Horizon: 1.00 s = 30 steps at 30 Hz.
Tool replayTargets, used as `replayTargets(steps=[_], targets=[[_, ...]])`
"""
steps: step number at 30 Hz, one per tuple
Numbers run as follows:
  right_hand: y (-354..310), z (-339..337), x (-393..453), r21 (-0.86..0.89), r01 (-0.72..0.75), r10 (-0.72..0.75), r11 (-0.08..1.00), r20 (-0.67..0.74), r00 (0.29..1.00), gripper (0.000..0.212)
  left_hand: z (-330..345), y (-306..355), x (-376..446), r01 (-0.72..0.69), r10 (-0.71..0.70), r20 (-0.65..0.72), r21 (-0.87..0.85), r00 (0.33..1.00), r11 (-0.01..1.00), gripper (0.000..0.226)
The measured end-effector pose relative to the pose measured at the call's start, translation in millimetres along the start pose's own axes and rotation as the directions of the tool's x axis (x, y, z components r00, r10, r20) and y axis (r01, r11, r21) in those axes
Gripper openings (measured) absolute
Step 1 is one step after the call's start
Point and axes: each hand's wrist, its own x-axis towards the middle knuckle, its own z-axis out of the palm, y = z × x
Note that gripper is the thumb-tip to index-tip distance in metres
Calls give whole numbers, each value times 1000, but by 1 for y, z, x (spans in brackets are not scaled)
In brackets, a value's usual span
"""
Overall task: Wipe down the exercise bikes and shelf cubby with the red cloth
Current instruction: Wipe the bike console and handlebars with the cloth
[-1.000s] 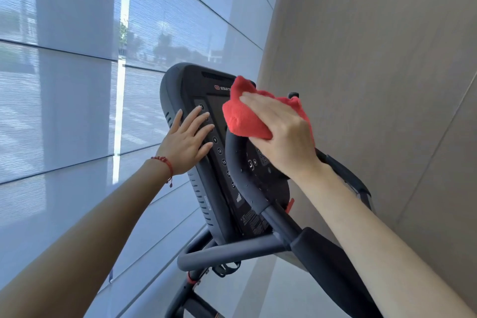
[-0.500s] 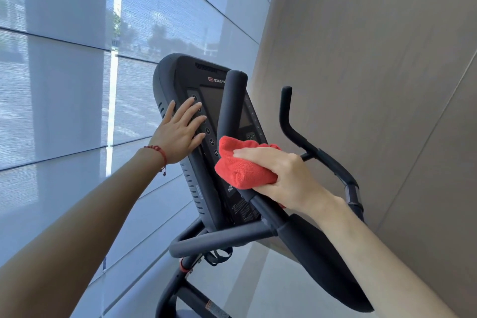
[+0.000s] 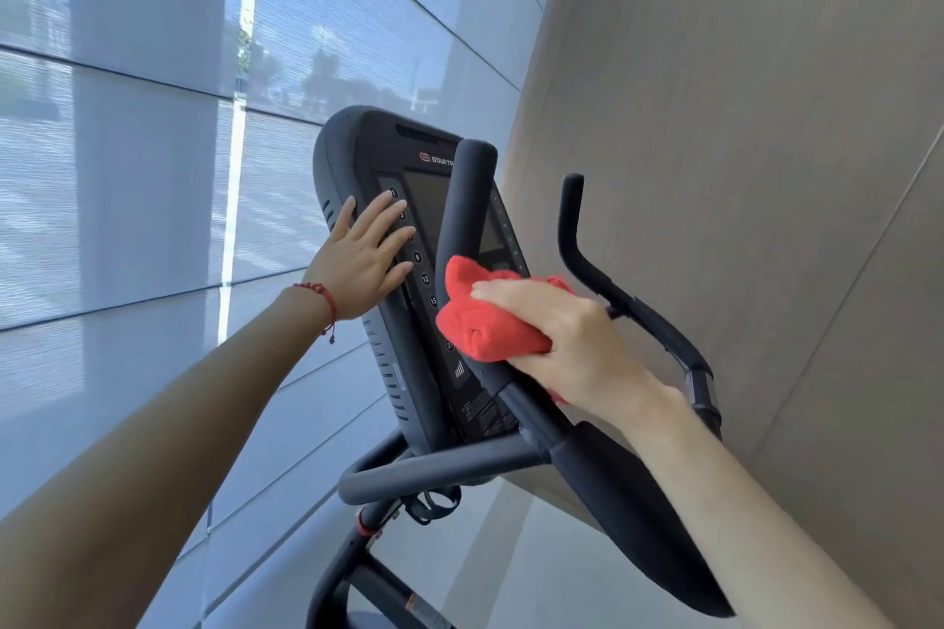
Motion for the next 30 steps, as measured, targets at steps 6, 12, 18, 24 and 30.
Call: replayTargets(steps=[6,12,18,24,30], targets=[[9,-6,-13,25,-8,6,1000,78,997,49,1,-1,0,11,-11,9,37,1000,999,57],[19,-31,16,-12,-24,22,1000,-141,990,50,2,0,3,36,-36,-15,3,999,999,57],[29,-47,81,-71,-26,2,997,-313,950,47,0,-3,11,46,-45,-36,16,998,999,69],[35,-50,129,-102,24,-54,994,-301,952,43,3,-4,13,45,-42,-43,71,998,996,62],[41,-45,135,-44,-20,12,999,-177,984,45,4,-5,12,42,-38,-71,50,997,998,58]])
